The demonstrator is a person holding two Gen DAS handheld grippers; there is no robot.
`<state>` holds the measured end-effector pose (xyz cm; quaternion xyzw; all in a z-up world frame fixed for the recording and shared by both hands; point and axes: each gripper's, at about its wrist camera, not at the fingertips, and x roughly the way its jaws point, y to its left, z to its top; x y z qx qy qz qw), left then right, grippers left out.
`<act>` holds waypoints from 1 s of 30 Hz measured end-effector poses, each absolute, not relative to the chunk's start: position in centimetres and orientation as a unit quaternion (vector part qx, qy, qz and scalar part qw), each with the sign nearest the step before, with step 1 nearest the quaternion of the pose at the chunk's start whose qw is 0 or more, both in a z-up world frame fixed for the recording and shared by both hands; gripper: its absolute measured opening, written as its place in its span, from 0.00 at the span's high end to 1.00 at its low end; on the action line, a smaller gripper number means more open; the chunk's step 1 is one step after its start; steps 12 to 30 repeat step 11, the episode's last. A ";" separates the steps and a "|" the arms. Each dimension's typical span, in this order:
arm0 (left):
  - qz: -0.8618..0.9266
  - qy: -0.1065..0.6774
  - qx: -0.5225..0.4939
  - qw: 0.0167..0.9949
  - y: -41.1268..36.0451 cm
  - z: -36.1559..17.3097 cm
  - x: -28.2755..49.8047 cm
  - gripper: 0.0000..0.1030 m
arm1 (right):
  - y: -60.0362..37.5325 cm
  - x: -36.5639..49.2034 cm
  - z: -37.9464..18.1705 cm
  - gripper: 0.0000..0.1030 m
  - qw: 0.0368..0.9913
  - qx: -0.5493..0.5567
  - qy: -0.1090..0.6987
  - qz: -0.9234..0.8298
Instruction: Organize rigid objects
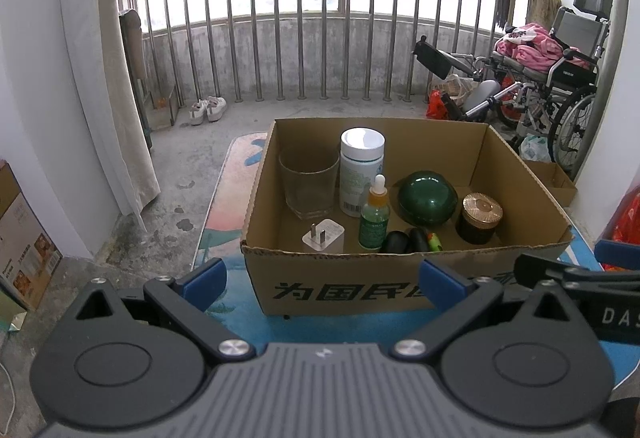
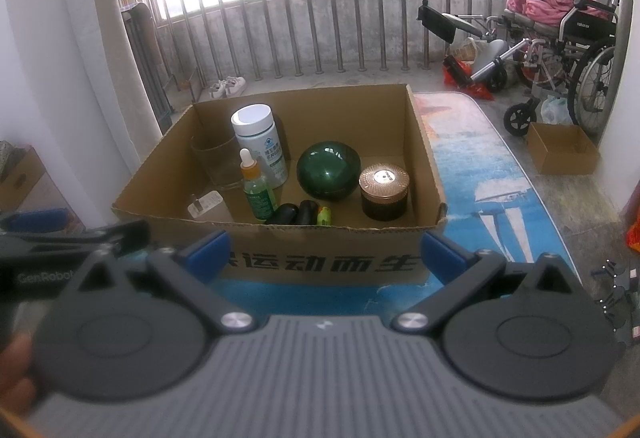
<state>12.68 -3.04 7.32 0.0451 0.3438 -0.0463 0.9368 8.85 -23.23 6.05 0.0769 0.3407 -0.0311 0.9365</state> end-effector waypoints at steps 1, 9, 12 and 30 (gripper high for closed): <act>-0.046 0.344 0.044 0.937 -3.1 7.4 12.6 0.00 | -23.2 8.9 6.1 0.01 0.937 0.077 0.341 -0.031; -0.046 0.345 0.043 0.937 -3.0 7.3 12.6 0.01 | -23.2 8.8 6.1 0.01 0.937 0.077 0.341 -0.031; -0.046 0.345 0.043 0.936 -3.0 7.3 12.6 0.00 | -23.2 8.8 6.1 0.01 0.936 0.077 0.341 -0.031; -0.046 0.345 0.043 0.936 -3.0 7.3 12.6 0.00 | -23.2 8.8 6.1 0.01 0.936 0.077 0.341 -0.031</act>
